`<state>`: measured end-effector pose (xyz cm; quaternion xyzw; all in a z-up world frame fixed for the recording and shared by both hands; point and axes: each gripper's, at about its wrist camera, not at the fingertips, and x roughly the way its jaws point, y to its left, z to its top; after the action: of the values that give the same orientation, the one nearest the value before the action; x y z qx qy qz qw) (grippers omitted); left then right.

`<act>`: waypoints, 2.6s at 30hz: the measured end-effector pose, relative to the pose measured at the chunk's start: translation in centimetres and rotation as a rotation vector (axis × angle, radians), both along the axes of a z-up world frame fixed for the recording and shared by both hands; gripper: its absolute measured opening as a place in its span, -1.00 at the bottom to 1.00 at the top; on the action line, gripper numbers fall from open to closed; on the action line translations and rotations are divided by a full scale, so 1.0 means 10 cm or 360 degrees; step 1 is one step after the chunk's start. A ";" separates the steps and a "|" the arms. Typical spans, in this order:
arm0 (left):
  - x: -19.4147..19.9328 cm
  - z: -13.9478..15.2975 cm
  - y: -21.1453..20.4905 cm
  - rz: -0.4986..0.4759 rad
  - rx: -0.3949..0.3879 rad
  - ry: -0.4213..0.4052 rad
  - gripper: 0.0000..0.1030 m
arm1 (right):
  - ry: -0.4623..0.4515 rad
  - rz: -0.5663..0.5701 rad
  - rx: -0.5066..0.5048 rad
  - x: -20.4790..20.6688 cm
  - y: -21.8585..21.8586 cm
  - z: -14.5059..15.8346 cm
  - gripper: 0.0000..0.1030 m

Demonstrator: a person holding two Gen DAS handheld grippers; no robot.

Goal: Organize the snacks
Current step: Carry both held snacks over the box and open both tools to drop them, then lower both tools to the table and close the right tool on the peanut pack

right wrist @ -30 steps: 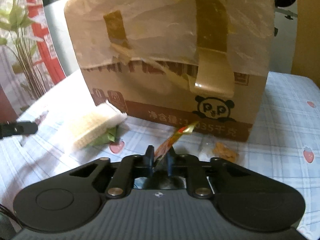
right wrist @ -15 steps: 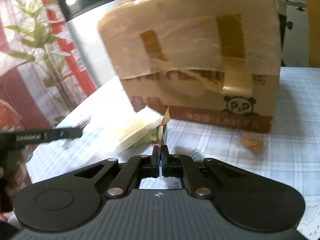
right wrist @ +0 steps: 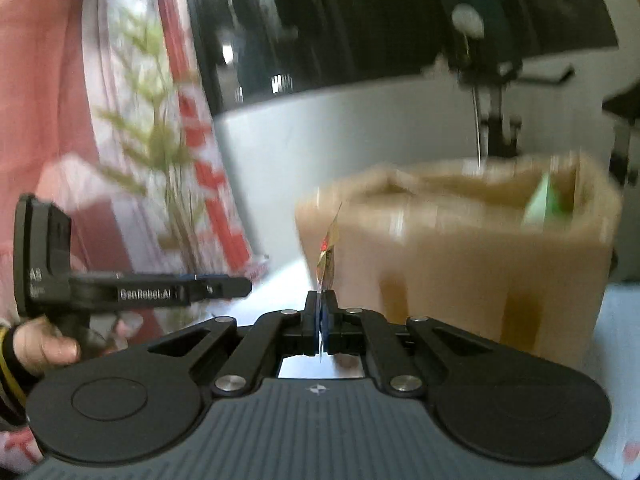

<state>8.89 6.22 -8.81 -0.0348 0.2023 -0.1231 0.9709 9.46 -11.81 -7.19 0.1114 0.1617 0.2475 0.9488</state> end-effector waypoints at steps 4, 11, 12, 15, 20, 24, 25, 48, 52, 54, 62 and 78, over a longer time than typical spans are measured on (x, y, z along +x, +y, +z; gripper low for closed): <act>0.24 0.38 -0.20 -0.0077 0.0055 -0.0193 -0.22 | -0.0071 -0.0162 0.0028 0.26 -0.21 0.27 -0.97; 0.96 0.58 -0.69 -0.0154 0.0008 -0.0120 -0.21 | 0.0081 -0.0415 -0.0106 0.82 -0.37 0.21 -0.97; 1.05 0.56 -0.78 -0.0159 0.0017 -0.0090 -0.21 | 0.0112 -0.0447 -0.0122 0.85 -0.40 0.16 -0.96; 1.23 0.46 -0.99 -0.0167 0.0089 -0.0024 -0.06 | 0.0176 -0.0476 -0.0126 0.92 -0.41 0.02 -0.91; 1.28 0.27 -0.96 -0.0195 0.0072 0.0063 0.37 | 0.0081 -0.0437 -0.0186 0.73 -0.46 -0.04 -0.57; 1.16 0.20 -0.73 -0.0179 0.0056 0.0067 0.37 | 0.0000 -0.0410 -0.0203 0.48 -0.55 -0.06 -0.47; 1.09 0.20 -0.65 -0.0179 0.0062 0.0049 0.37 | -0.0021 -0.0410 -0.0202 0.40 -0.58 -0.07 -0.45; 0.35 -0.37 -0.24 -0.0019 -0.0015 0.0240 0.34 | 0.0234 -0.0315 -0.0404 -0.16 -0.67 -1.07 -0.40; 0.33 -0.54 -0.33 -0.0005 -0.0018 0.0325 0.33 | 0.0315 -0.0221 -0.0541 -0.02 -0.62 -1.36 -0.36; 0.32 -0.60 -0.40 -0.0014 -0.0040 0.0372 0.33 | 0.0343 -0.0196 -0.0574 0.05 -0.63 -1.46 -0.35; 0.22 -0.90 -0.78 -0.0072 -0.0078 0.0599 0.32 | 0.0452 -0.0050 -0.0604 0.18 -0.68 -1.70 -0.35; 0.05 -1.30 -1.19 -0.0160 -0.0249 0.0995 0.17 | 0.0477 0.0046 -0.0586 -0.16 -0.54 -1.63 -0.54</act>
<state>9.37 -5.70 -21.76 -0.1355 0.4820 -0.1695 0.8489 7.90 -17.23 -23.53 -0.0305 0.3447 0.2080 0.9149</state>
